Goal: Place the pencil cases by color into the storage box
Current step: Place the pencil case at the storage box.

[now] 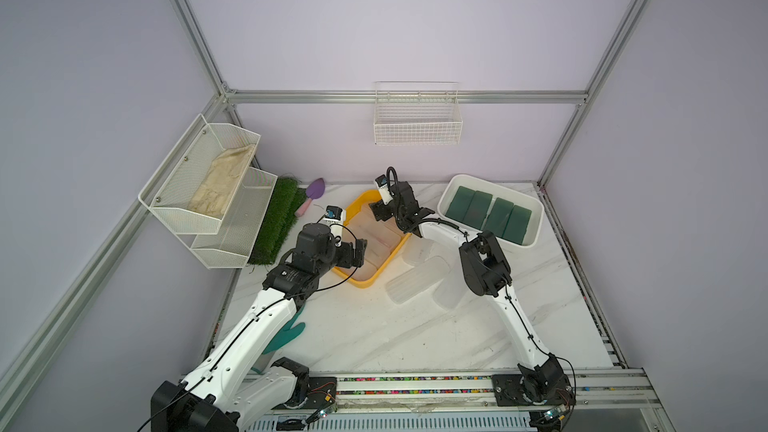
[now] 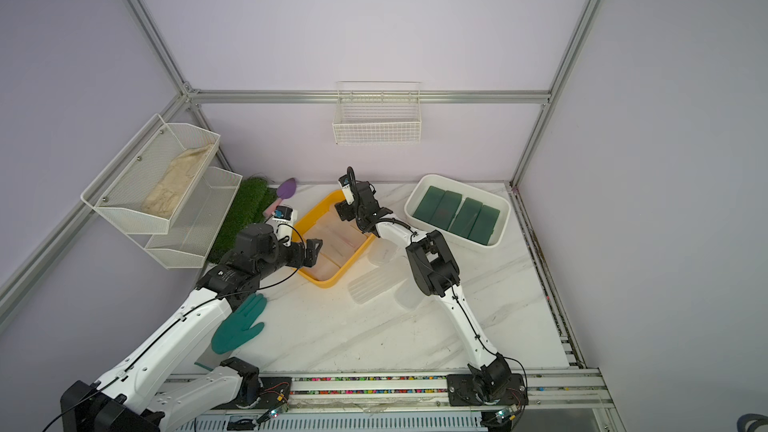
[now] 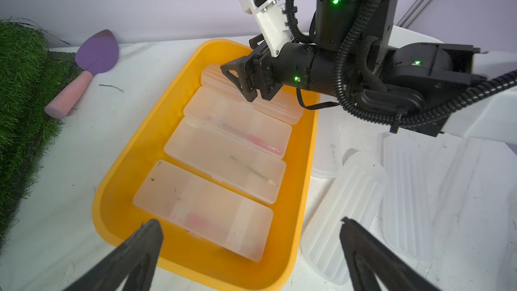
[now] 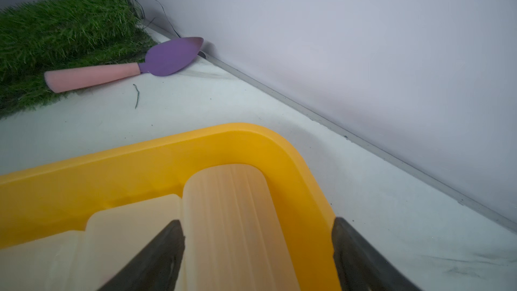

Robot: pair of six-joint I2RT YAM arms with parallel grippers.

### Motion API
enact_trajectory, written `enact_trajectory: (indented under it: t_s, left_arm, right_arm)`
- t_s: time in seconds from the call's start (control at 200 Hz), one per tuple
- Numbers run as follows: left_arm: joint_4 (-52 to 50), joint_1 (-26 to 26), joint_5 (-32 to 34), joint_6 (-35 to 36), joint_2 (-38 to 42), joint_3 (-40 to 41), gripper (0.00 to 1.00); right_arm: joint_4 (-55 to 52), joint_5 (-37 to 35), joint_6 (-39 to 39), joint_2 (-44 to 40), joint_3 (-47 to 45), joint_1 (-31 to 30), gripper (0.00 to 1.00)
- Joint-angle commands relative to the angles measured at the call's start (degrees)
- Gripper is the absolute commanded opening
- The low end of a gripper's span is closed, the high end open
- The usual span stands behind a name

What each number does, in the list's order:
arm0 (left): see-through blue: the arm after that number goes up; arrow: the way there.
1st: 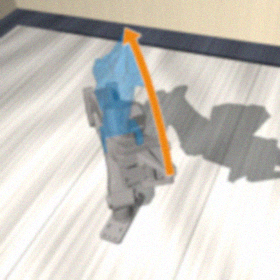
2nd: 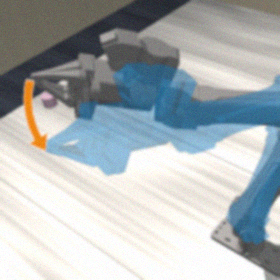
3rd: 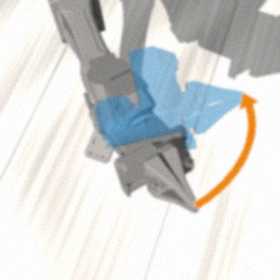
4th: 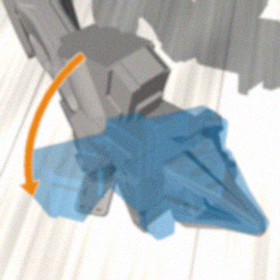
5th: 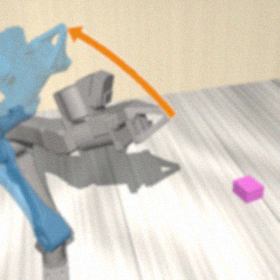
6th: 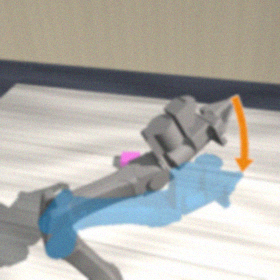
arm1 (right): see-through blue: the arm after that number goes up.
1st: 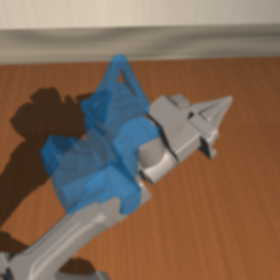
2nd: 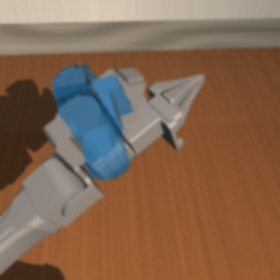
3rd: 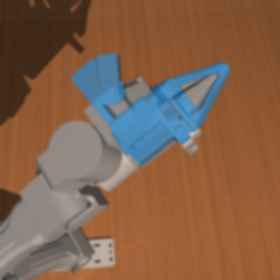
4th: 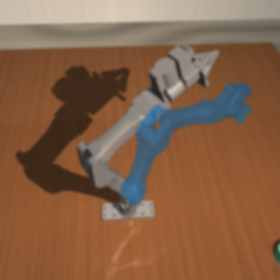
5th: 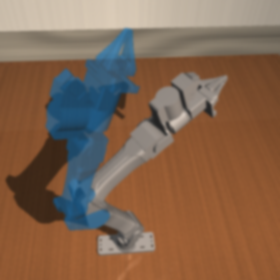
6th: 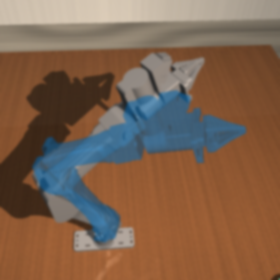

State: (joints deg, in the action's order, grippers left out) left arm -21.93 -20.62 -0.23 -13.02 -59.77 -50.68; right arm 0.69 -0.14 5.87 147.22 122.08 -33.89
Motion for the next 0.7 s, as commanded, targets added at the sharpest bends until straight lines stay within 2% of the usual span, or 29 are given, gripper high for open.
enact_trajectory:
  t_s: [0.0, 0.38, 0.555, 0.695]
  left_arm:
    - [1.9, 0.5, -0.9, -1.0, 0.5, 0.0, 1.00]
    - [2.3, 0.6, -1.2, -1.2, 0.4, 0.4, 1.00]
    - [2.1, 0.6, -0.8, 0.0, 0.9, 0.4, 1.00]
    - [2.1, 0.6, -1.4, 2.7, 1.5, 0.1, 1.00]
  right_arm:
    - [-4.2, -1.6, 0.6, 3.1, 1.2, -0.3, 0.84]
    - [-4.2, -0.9, 0.5, 1.0, 1.0, -0.3, 0.84]
    - [-4.3, 0.9, -5.1, -5.5, 1.7, -0.3, 0.85]
    - [-5.7, -1.0, -11.5, -11.5, 1.2, 0.5, 0.88]
